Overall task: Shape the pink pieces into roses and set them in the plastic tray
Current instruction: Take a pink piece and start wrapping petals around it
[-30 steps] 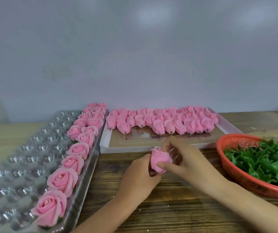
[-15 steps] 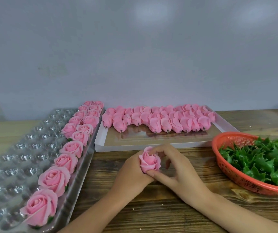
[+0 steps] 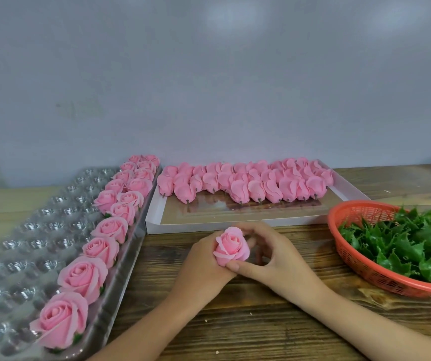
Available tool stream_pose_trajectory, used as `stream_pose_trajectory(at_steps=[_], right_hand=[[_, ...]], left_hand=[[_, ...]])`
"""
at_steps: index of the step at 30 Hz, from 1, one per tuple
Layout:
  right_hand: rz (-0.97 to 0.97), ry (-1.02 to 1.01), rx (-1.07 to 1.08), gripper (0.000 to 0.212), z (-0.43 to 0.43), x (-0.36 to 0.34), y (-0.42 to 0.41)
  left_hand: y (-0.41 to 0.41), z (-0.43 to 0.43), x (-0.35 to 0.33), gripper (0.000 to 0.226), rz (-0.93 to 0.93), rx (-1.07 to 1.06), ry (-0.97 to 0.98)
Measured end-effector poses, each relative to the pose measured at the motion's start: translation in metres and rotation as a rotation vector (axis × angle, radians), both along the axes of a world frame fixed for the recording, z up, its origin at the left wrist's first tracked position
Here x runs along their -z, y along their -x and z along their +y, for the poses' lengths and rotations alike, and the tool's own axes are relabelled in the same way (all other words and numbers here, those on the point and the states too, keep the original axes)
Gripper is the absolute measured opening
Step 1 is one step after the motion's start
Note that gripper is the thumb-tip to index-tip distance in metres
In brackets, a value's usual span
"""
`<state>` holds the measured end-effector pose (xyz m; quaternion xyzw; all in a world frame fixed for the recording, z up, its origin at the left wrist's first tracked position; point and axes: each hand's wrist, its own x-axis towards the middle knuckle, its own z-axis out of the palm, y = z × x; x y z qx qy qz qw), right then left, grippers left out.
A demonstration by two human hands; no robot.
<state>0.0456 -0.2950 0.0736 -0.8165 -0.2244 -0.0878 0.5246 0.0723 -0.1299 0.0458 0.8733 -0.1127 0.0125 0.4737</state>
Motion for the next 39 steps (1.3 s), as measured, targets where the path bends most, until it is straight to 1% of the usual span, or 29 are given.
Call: stream_pose_trajectory(at_steps=[1, 2, 3, 5, 6, 7, 8, 10, 13, 17, 19, 25, 29, 32, 34, 36, 39], right_hand=[[-0.015, 0.013, -0.011, 0.051, 0.0, 0.0, 0.001], [-0.032, 0.03, -0.021, 0.046, 0.0, -0.001, 0.001], [-0.048, 0.047, -0.029, 0.043, 0.001, -0.001, 0.002], [-0.072, 0.064, -0.041, 0.038, 0.001, -0.001, 0.002], [-0.079, 0.062, -0.046, 0.035, 0.001, -0.001, 0.003], [-0.081, 0.056, -0.052, 0.032, 0.001, 0.0, 0.002], [-0.082, 0.05, -0.058, 0.028, 0.001, 0.0, 0.002], [-0.089, 0.046, -0.071, 0.024, 0.0, 0.0, 0.002], [-0.095, 0.047, -0.101, 0.024, -0.001, -0.001, 0.001], [-0.061, 0.004, -0.127, 0.03, -0.002, 0.0, 0.0], [-0.05, -0.02, -0.133, 0.031, -0.002, 0.0, 0.0], [-0.037, -0.089, -0.15, 0.029, -0.001, 0.0, 0.001], [-0.089, -0.034, -0.135, 0.028, 0.0, -0.001, 0.002], [-0.12, 0.01, -0.12, 0.021, 0.001, -0.002, 0.003], [-0.137, 0.043, -0.112, 0.015, 0.001, -0.004, 0.004], [-0.139, 0.05, -0.115, 0.01, 0.001, -0.004, 0.005], [-0.133, 0.033, -0.137, 0.011, 0.0, -0.006, 0.006]], left_hand=[[0.001, 0.001, 0.001, 0.015, 0.015, 0.045, -0.056], [-0.001, 0.002, 0.003, 0.015, 0.019, 0.064, -0.043], [-0.003, -0.001, 0.003, 0.019, 0.012, 0.047, -0.07], [-0.001, -0.005, -0.004, 0.018, -0.004, 0.073, -0.165], [0.001, -0.005, -0.008, 0.006, -0.042, 0.1, -0.169], [0.004, -0.004, -0.012, 0.006, -0.105, 0.107, -0.133], [0.01, -0.002, -0.016, 0.013, -0.129, 0.11, -0.09], [0.016, -0.001, -0.021, 0.022, -0.126, 0.098, -0.008], [0.018, -0.002, -0.026, 0.023, -0.121, 0.06, 0.071], [0.019, -0.002, -0.026, 0.033, -0.118, 0.042, 0.1], [0.019, -0.001, -0.025, 0.03, -0.111, 0.032, 0.087], [0.017, -0.002, -0.025, 0.008, -0.119, 0.091, -0.032], [0.017, -0.003, -0.025, 0.011, -0.162, 0.083, -0.209], [0.019, -0.004, -0.025, 0.008, -0.147, 0.094, -0.279], [0.021, -0.004, -0.026, 0.008, -0.156, 0.093, -0.267], [0.023, -0.004, -0.028, 0.008, -0.148, 0.081, -0.201], [0.026, -0.004, -0.031, 0.018, -0.09, 0.087, -0.092]])
